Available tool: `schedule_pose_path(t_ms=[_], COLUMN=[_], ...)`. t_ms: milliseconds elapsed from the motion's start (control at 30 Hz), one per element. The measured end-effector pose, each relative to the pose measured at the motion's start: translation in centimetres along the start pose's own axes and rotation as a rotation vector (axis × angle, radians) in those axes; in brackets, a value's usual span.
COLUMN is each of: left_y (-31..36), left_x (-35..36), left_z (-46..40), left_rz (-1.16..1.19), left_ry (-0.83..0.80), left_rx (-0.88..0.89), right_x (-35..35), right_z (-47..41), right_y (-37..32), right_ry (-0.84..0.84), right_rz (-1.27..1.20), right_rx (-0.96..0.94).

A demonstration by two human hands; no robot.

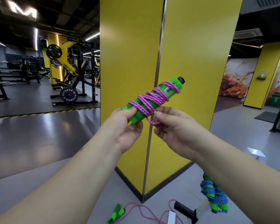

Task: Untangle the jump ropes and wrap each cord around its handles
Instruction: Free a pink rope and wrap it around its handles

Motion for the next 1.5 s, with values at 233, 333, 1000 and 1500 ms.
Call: schedule_pose_path(t_ms=[233, 333, 1000, 1500], left_y=[-0.4, -0.5, -3.2, -5.4], left_x=[-0.1, -1.0, -0.3, -1.9], left_z=[0.8, 0.9, -0.8, -1.3], left_rz=[-0.099, -0.123, -0.201, -0.146], left_ry=[-0.147, -0.25, -0.051, -0.125], left_rx=[-0.166, -0.287, 0.036, -0.254], right_x=[-0.1, -0.6, -0.3, -5.2], right_z=[0.1, 0.0, 1.7, -0.6], right_y=[-1.1, -1.8, -1.4, -0.2], right_ry=[-0.009, -0.009, -0.023, 0.015], right_rz=[-0.184, -0.184, -0.649, 0.288], right_rx=[-0.031, -0.044, 0.145, 0.08])
Point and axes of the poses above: each hand's wrist, its own z-axis away from the middle knuckle, its own x-axis out of the palm, y = z × x, the point moved 2 cm from there along -z, towards the middle knuckle, and after that the axes turned 1 degree about -y, right-handed, at the moved point
